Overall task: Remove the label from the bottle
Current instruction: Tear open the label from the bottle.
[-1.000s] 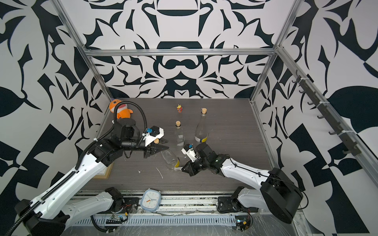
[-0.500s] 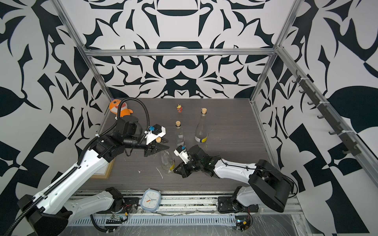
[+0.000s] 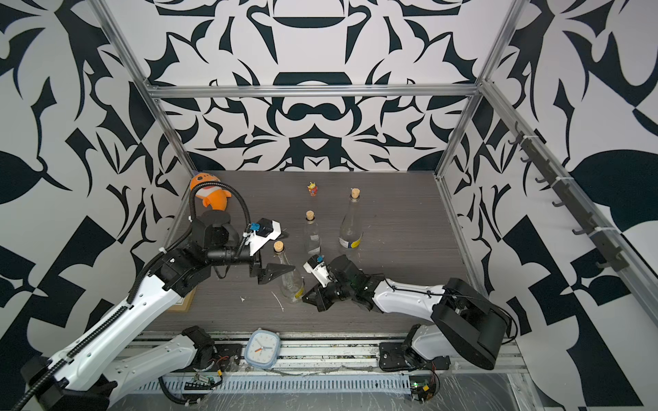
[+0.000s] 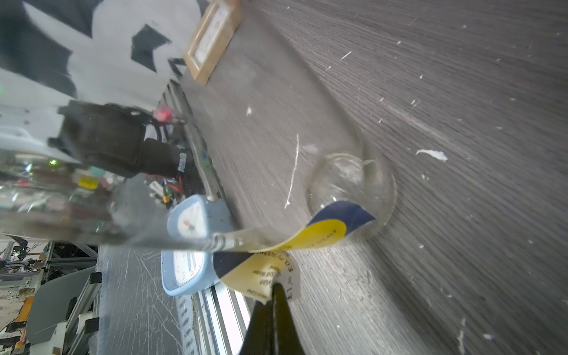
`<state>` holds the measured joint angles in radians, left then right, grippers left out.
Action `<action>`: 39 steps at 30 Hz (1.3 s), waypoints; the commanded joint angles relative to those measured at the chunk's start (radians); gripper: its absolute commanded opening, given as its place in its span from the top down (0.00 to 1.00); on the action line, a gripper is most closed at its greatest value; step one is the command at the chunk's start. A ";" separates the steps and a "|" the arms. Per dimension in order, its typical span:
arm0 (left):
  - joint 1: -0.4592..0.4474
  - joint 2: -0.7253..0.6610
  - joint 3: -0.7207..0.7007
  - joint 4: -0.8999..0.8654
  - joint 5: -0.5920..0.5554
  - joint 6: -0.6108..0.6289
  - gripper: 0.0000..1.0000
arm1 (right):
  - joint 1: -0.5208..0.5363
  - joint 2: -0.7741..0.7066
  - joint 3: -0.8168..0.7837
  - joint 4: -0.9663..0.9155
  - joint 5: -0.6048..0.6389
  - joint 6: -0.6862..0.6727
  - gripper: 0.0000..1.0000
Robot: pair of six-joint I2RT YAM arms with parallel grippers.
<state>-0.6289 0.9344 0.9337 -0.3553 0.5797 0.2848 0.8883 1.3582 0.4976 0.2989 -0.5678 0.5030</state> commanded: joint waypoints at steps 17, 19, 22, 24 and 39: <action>-0.316 -0.307 -0.381 0.427 -0.719 -0.376 0.01 | 0.011 0.020 -0.031 0.128 0.030 0.025 1.00; -0.410 -0.306 -0.397 0.476 -0.858 -0.380 0.01 | 0.013 0.021 -0.040 0.149 0.039 0.033 1.00; -0.585 -0.264 -0.434 0.627 -1.116 -0.307 0.01 | 0.013 0.026 -0.042 0.157 0.042 0.034 1.00; -0.687 -0.206 -0.429 0.722 -1.301 -0.226 0.01 | 0.014 0.029 -0.044 0.165 0.045 0.035 1.00; -0.746 -0.063 -0.372 0.860 -1.671 -0.233 0.04 | 0.034 0.042 -0.057 0.204 0.060 0.048 1.00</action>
<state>-1.3739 0.8791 0.5259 0.4519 -1.0180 0.0628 0.9138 1.3952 0.4370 0.4511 -0.5198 0.5472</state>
